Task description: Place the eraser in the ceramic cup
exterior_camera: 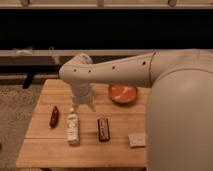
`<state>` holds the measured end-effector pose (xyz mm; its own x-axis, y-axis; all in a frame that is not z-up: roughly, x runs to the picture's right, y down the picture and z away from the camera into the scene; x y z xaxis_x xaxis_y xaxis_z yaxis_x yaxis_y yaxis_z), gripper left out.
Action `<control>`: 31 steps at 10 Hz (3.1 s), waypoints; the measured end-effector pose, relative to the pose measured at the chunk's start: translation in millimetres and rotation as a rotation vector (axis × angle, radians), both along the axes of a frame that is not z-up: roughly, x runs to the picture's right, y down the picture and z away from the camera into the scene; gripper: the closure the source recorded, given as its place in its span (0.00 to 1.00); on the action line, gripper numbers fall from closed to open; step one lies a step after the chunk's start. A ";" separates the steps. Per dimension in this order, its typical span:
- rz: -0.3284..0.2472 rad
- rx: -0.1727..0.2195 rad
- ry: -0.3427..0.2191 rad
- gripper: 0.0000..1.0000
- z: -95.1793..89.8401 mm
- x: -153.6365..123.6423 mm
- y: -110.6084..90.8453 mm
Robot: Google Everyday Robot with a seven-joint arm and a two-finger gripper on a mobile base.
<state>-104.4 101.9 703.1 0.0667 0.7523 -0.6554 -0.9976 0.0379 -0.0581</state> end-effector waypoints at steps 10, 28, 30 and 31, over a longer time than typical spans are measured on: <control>0.000 0.000 0.000 0.35 0.0 0.0 0.0; -0.009 -0.038 -0.133 0.35 105.6 74.1 50.9; -0.013 -0.044 -0.112 0.35 113.1 77.4 58.7; -0.016 -0.046 -0.098 0.35 115.6 77.8 62.1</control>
